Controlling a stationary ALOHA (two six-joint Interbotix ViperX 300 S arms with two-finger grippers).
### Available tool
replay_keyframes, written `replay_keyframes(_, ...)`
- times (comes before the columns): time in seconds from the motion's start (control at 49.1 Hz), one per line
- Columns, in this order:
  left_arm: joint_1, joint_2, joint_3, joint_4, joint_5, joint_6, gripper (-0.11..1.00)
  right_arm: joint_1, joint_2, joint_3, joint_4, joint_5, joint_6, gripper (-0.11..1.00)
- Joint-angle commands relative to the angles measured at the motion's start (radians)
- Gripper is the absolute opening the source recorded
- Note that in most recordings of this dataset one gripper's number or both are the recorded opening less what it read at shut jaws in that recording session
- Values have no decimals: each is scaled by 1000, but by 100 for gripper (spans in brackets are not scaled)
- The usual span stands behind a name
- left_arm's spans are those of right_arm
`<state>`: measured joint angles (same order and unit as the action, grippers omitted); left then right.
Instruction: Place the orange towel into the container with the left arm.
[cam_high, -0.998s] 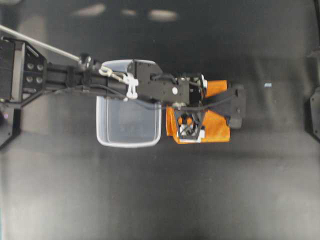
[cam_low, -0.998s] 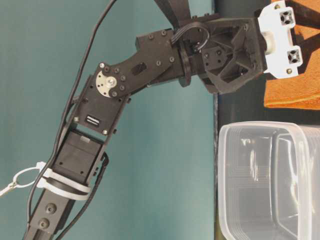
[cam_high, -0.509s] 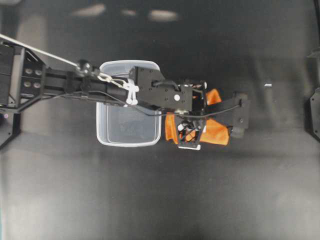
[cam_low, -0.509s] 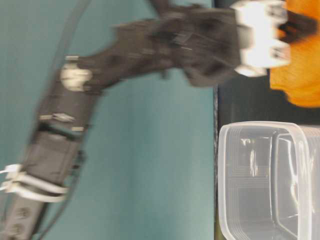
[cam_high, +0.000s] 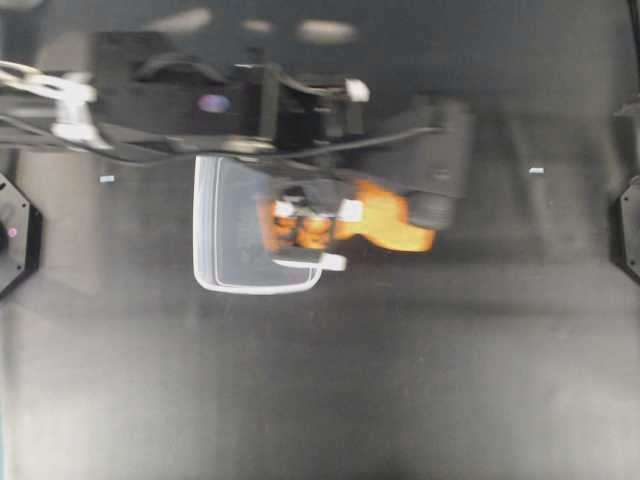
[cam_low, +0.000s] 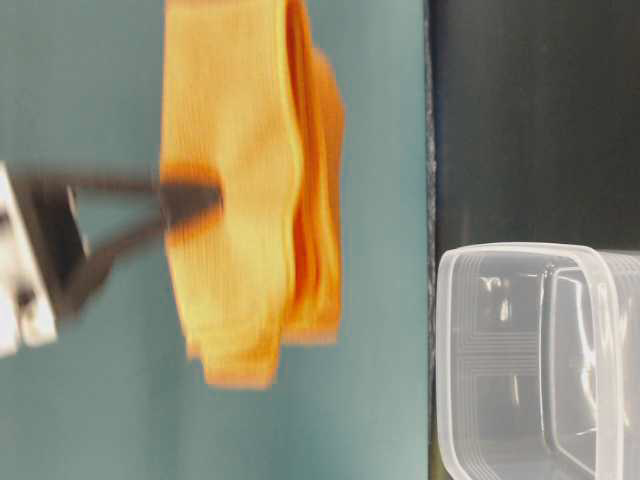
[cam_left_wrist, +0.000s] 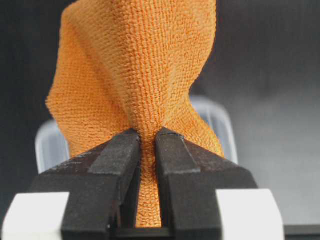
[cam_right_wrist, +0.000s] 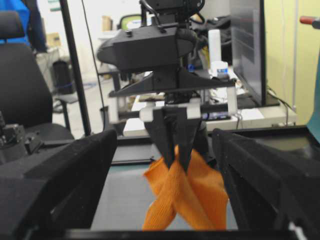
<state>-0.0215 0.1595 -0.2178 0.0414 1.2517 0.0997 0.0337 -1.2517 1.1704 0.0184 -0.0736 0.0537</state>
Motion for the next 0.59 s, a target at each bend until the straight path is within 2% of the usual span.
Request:
replay_keyframes(0.0,17,-100,138,3,-20,0,6,3,12,-9,3,-11,0,75)
replay_keyframes(0.122,44,-192,304,3,-130,3,6,3,14,-9,3,-11,-2,75)
replay_keyframes(0.244,57,-235,414,5,-225,6,6,2,18,-8,3,-6,-2,75)
replay_keyframes(0.367,54,-224,466,3,-252,5,6,2,23,-5,2,-8,0,75)
replay_keyframes(0.57,63,-218,494,3,-299,6,6,2,25,-5,3,-6,0,75)
